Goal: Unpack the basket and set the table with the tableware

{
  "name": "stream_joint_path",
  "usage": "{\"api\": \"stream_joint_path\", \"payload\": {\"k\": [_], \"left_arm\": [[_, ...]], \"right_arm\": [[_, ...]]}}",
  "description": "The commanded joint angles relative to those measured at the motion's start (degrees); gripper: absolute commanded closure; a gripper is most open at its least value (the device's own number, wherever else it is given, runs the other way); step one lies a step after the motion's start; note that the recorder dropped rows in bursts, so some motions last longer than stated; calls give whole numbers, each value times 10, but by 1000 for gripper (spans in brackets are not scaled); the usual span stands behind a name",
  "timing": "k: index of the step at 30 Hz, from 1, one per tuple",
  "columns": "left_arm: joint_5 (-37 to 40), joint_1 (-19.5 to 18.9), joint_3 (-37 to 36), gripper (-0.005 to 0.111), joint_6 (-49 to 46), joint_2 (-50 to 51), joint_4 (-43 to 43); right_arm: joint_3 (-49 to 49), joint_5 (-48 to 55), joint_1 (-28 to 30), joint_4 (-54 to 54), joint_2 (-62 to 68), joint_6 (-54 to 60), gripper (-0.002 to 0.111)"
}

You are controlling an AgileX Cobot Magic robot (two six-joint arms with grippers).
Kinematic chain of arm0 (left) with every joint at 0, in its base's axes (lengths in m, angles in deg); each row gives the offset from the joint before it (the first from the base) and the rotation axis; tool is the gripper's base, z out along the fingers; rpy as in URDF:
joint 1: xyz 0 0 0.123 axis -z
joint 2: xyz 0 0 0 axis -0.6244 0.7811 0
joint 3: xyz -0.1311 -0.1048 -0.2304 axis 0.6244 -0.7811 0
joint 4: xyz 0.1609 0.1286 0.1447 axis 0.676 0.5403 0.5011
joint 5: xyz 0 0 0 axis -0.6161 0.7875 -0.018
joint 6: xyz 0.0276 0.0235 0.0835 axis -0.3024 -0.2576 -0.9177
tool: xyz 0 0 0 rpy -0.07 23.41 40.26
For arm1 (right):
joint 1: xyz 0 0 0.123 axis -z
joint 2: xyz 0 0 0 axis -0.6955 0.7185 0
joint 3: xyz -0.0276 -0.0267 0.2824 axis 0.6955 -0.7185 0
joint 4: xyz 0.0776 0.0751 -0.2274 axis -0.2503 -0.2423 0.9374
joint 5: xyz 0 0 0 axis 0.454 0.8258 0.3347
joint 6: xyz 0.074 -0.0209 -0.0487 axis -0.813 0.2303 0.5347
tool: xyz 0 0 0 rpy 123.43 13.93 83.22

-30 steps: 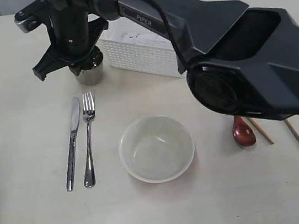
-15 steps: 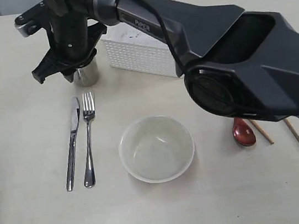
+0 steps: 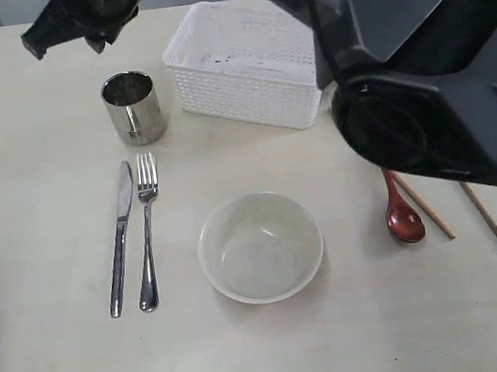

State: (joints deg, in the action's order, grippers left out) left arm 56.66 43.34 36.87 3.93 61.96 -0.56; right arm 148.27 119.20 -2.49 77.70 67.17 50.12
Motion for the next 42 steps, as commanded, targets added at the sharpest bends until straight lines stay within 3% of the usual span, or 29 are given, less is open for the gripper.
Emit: {"api": "stream_joint_path", "payload": {"k": [1,7,14,20,24,33,42], "left_arm": [[-5,-2,-2,107,-2,-2,0],[-5,-2,-2,107,-2,-2,0],[-5,-2,-2,107,-2,-2,0],[-5,-2,-2,107,-2,-2,0],[-5,-2,-2,107,-2,-2,0],[-5,-2,-2,107,-2,-2,0],[-5,-2,-2,107,-2,-2,0]], "right_arm": [[-18,3,8,24,-46,0,108],[-61,3,25,81,-79,-34,109],[-189,3,62,81,-137,-43,109],[-379,-128,88,83,-249,-51,109],[-533,-226,139,81,-349,-56,109],[-761,-299,301,80,-480,-15,109],[-806,-334,307,27,-484,0,109]]}}
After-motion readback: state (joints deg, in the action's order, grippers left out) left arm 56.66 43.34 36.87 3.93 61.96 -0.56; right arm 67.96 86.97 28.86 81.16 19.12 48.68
